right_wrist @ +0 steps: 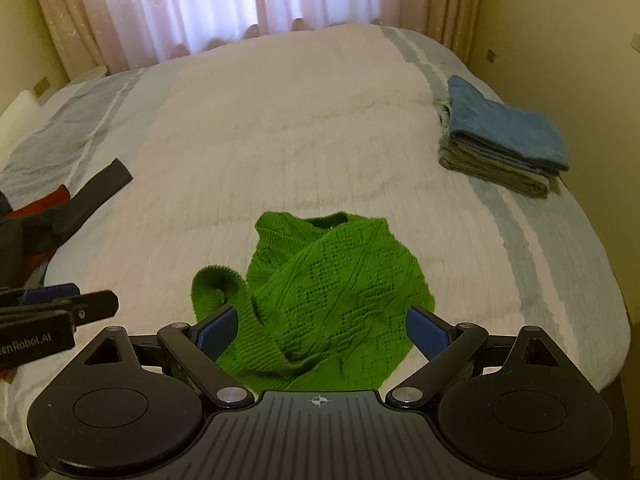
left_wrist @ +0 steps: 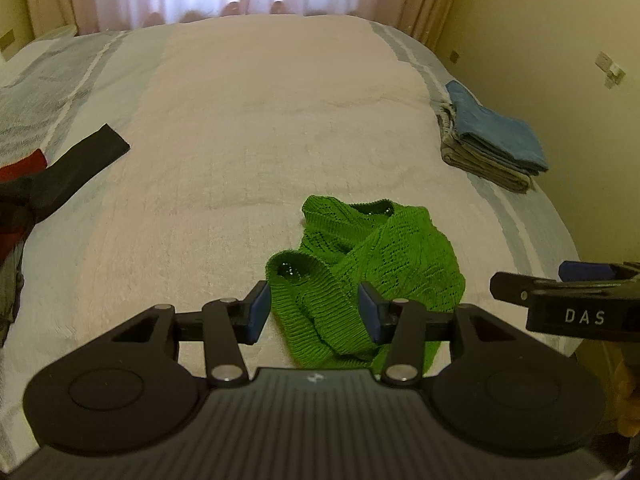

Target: Fold clothes

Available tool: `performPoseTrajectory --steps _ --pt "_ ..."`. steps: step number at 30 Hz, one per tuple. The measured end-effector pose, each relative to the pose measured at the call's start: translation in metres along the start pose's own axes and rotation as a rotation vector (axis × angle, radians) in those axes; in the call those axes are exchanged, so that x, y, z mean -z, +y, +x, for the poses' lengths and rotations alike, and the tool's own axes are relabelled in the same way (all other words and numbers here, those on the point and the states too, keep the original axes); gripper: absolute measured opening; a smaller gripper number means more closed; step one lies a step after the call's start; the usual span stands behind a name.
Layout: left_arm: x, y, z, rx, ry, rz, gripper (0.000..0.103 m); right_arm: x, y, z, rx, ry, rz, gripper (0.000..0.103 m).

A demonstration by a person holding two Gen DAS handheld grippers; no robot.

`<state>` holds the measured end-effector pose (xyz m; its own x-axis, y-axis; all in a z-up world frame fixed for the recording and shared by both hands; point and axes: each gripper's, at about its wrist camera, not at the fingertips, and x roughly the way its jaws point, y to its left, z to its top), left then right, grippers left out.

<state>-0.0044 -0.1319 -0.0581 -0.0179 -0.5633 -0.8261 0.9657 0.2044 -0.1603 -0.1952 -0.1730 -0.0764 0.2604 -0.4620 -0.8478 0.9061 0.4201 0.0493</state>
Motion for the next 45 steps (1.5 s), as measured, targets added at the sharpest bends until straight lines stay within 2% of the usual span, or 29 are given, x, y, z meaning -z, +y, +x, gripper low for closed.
performPoseTrajectory --steps 9,17,26,30,35,45 --pt "0.009 0.022 -0.001 0.043 0.04 0.093 0.043 0.037 0.013 -0.009 0.067 0.05 0.138 0.093" --pt "0.031 0.028 0.004 0.102 0.09 0.191 0.043 0.078 0.017 -0.019 0.13 0.087 0.254 0.093" --pt "0.047 0.029 0.004 0.119 0.126 0.253 0.044 0.104 0.025 -0.031 0.156 0.118 0.299 0.093" --pt "0.047 0.028 -0.001 0.117 0.117 0.254 0.047 0.101 0.026 -0.03 0.145 0.116 0.279 0.093" --pt "0.043 0.026 0.0 0.08 0.104 0.234 0.047 0.095 0.023 -0.022 0.114 0.12 0.244 0.093" --pt "0.02 -0.002 0.006 0.013 0.059 0.17 0.049 0.054 -0.02 -0.009 0.055 0.081 0.193 0.093"
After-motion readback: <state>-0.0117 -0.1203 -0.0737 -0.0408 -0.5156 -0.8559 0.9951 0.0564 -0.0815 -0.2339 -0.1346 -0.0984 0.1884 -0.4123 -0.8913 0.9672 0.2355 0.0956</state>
